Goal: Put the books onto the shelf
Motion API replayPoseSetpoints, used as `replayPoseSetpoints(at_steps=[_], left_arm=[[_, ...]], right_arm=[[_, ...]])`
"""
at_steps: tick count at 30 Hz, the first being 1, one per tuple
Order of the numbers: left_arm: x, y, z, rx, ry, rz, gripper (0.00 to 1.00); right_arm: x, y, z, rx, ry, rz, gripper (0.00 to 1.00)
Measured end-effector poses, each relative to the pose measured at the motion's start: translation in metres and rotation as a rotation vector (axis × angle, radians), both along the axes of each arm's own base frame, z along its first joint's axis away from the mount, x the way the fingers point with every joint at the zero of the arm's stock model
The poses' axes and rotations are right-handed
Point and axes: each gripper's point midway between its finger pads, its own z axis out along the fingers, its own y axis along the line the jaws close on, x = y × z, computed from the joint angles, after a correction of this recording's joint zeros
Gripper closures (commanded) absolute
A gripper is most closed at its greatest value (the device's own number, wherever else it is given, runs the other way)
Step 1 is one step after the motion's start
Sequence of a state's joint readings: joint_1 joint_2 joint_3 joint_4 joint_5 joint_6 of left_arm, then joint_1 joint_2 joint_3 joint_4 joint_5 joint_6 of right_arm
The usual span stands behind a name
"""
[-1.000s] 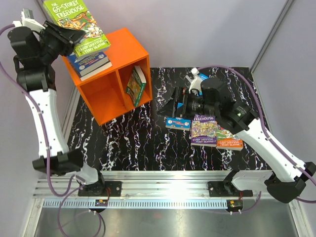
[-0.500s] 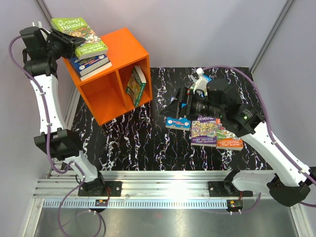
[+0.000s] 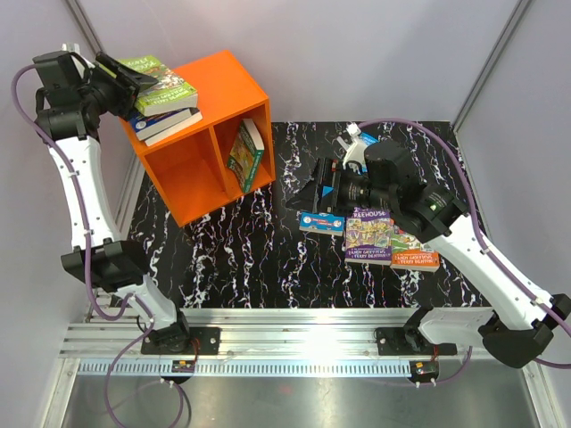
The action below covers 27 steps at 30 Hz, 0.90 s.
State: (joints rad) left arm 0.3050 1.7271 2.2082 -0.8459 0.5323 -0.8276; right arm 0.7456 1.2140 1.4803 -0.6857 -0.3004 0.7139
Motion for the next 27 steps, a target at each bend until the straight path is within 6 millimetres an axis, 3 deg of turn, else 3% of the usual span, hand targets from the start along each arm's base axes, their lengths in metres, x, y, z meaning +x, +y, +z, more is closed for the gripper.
replayPoseSetpoints(at_steps=[1, 4, 13, 22, 27], left_arm=[[-0.001, 0.0, 0.0, 0.006, 0.001, 0.0, 0.19], [-0.004, 0.0, 0.0, 0.014, 0.004, 0.0, 0.01], [-0.012, 0.007, 0.01, 0.043, -0.001, 0.038, 0.01], [-0.027, 0.048, 0.024, 0.066, -0.028, 0.152, 0.01], [-0.041, 0.053, 0.037, 0.081, -0.061, 0.183, 0.01]], right_arm=[[0.0, 0.0, 0.0, -0.001, 0.001, 0.0, 0.0], [0.0, 0.0, -0.001, -0.002, 0.002, 0.0, 0.0], [-0.002, -0.003, -0.008, -0.021, 0.018, -0.002, 0.0], [-0.006, -0.008, -0.011, -0.038, 0.018, 0.002, 0.0], [-0.006, -0.008, -0.013, -0.045, 0.017, 0.007, 0.0]])
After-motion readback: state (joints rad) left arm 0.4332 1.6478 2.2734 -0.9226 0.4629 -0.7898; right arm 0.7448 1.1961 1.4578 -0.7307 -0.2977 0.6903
